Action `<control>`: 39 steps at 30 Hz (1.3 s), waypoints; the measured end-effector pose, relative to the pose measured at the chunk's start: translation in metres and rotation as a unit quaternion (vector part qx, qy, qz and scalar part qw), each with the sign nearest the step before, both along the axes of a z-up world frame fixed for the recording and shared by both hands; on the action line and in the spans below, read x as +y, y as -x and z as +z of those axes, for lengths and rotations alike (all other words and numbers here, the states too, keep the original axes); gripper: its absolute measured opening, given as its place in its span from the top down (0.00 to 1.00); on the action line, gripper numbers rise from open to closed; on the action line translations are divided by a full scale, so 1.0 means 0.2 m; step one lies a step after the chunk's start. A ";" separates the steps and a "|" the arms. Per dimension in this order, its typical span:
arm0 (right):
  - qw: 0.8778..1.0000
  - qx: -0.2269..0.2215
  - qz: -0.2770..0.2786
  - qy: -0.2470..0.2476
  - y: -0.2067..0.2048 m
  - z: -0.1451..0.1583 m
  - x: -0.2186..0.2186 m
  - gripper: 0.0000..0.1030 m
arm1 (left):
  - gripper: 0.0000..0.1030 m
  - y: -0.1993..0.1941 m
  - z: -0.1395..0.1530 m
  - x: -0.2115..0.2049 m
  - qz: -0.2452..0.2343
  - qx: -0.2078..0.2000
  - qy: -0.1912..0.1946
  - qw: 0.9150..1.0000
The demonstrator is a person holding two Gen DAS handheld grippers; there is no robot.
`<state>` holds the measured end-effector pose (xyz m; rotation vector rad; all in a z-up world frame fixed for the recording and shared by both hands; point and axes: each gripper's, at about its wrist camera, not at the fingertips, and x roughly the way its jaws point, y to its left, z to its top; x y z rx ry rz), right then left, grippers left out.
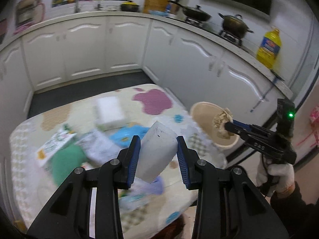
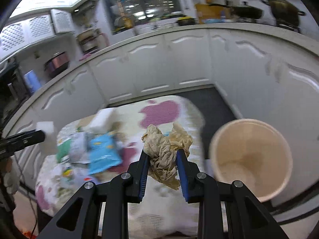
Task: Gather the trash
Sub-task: 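Carry both held items over the beige bin and open both tools to drop them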
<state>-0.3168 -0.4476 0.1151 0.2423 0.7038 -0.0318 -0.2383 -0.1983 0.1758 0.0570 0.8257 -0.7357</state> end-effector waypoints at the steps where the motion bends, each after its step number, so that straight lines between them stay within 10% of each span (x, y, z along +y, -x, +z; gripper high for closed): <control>1: 1.000 0.002 -0.013 0.000 0.01 -0.01 -0.05 0.74 | 0.67 0.00 0.00 -0.06 -0.010 0.002 0.000 1.000; 24: 0.988 0.072 -0.138 -0.019 0.03 -0.31 -0.69 0.74 | 0.67 -0.20 -0.30 -1.29 -0.108 0.103 0.007 0.989; 29: 0.984 0.077 -0.159 -0.022 0.03 -0.36 -0.78 0.55 | 0.61 -0.29 -0.39 -1.44 -0.107 0.128 0.037 0.985; 39: 0.981 0.086 -0.166 -0.041 0.04 -0.43 -0.84 0.54 | 0.43 -0.32 -0.51 -1.51 -0.108 0.160 0.030 0.981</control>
